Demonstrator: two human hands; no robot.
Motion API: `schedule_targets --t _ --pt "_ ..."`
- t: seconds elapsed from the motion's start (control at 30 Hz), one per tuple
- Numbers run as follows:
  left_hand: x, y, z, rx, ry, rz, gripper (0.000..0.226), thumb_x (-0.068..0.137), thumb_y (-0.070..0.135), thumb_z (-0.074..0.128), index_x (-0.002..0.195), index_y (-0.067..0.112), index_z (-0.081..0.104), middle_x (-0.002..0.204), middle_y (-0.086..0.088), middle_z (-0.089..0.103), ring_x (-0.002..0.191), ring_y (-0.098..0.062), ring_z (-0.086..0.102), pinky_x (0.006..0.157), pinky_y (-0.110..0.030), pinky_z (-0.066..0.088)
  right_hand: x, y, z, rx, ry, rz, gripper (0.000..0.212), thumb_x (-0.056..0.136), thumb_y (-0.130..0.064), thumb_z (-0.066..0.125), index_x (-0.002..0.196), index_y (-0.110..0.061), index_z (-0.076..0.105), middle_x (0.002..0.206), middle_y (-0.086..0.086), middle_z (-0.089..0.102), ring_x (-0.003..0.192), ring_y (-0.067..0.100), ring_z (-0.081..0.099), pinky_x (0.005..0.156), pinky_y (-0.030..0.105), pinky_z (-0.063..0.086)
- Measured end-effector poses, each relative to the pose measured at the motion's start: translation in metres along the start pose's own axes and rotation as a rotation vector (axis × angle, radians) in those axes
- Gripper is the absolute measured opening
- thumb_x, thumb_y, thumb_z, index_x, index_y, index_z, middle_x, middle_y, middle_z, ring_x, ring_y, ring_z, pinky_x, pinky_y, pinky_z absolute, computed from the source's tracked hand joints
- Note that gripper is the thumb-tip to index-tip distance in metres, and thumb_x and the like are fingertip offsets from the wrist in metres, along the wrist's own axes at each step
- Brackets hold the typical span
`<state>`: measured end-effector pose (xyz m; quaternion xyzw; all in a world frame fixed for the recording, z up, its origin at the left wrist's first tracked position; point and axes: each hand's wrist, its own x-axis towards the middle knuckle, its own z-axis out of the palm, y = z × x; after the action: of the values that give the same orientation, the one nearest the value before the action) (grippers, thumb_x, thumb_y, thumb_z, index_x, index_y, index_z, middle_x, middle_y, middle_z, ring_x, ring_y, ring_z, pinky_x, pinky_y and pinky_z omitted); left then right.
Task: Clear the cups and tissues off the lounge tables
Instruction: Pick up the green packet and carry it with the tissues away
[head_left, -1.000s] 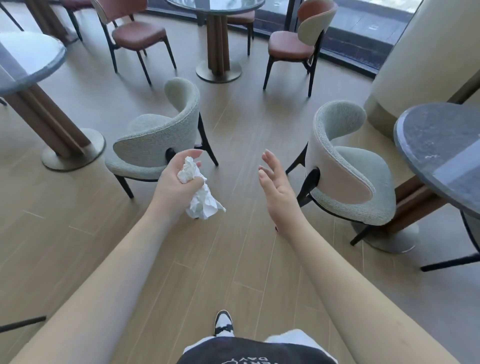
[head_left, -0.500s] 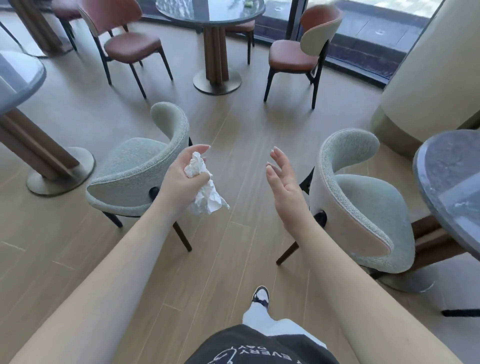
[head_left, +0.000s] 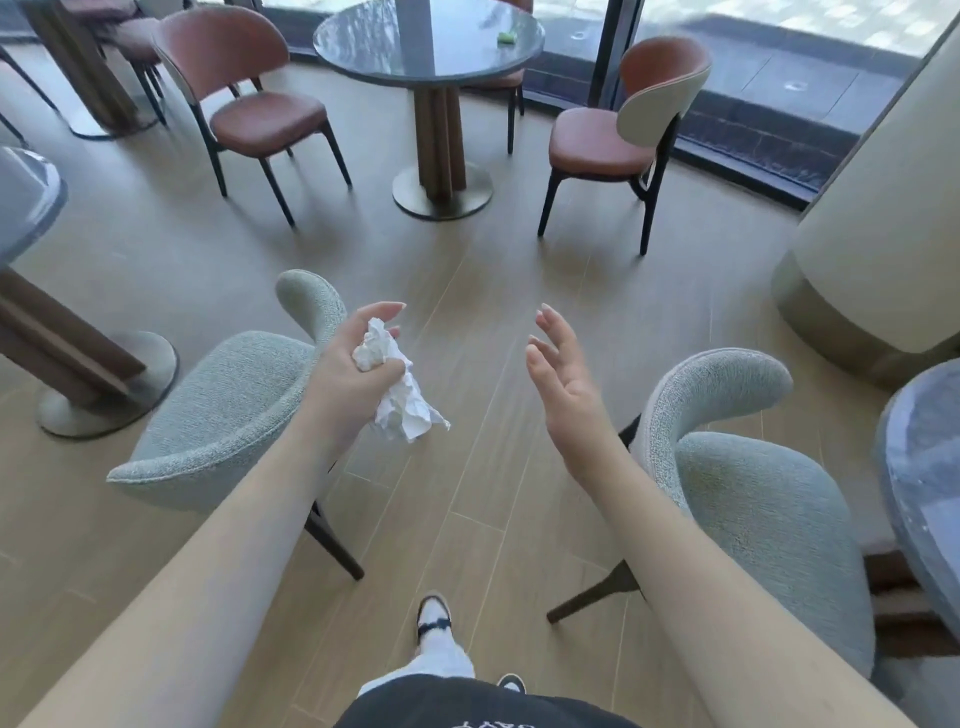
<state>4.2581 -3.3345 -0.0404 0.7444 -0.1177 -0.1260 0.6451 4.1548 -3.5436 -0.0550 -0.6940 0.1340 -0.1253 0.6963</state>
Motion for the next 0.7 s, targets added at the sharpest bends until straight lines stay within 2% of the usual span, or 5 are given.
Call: schedule_targets --t 0.17,0.27,0.37,0.57,0.7 --pt "0.082 -0.014 -0.002 0.022 0.007 -0.011 0.061 0.09 -0.003 0.06 0.125 0.048 0.064 0.128 0.002 0.067 0.104 0.01 0.068 0.074 -0.012 0.056 0.085 0.01 0.0 -0.007 -0.004 0.01 0.047 0.095 -0.046 0.049 0.139 -0.055 0.035 0.138 -0.037 0.041 0.13 -0.015 0.042 0.09 0.005 0.041" --pt "0.142 -0.018 -0.007 0.001 -0.002 0.007 0.061 0.086 0.002 0.061 0.126 0.049 0.063 0.13 0.003 0.066 0.108 0.009 0.067 0.084 -0.023 0.058 0.144 0.011 0.011 -0.024 -0.01 -0.011 0.049 0.094 -0.048 0.049 0.14 -0.055 0.034 0.138 -0.039 0.041 0.13 -0.015 0.042 0.093 0.01 0.04" --pt "0.201 -0.014 -0.011 -0.021 -0.01 0.01 0.061 0.079 0.009 0.06 0.125 0.049 0.064 0.127 0.003 0.067 0.12 0.008 0.062 0.094 -0.033 0.056 0.201 0.005 0.023 -0.027 0.005 -0.009 0.053 0.095 -0.047 0.049 0.146 -0.05 0.034 0.137 -0.04 0.04 0.129 -0.017 0.042 0.092 0.008 0.04" --pt "0.306 0.002 -0.016 -0.037 -0.071 0.039 0.06 0.077 0.009 0.059 0.123 0.048 0.065 0.127 -0.001 0.067 0.128 0.003 0.058 0.084 -0.025 0.057 0.296 -0.008 0.026 -0.048 0.032 -0.017 0.049 0.103 -0.036 0.05 0.148 -0.048 0.034 0.137 -0.039 0.04 0.132 -0.013 0.041 0.098 0.014 0.038" --pt "0.363 0.005 -0.002 -0.039 -0.097 0.036 0.061 0.076 0.01 0.058 0.123 0.048 0.065 0.128 0.001 0.066 0.128 0.004 0.058 0.086 -0.024 0.058 0.35 -0.009 0.013 -0.054 0.052 -0.022 0.053 0.098 -0.042 0.051 0.148 -0.047 0.035 0.137 -0.039 0.042 0.133 -0.012 0.041 0.098 0.015 0.039"
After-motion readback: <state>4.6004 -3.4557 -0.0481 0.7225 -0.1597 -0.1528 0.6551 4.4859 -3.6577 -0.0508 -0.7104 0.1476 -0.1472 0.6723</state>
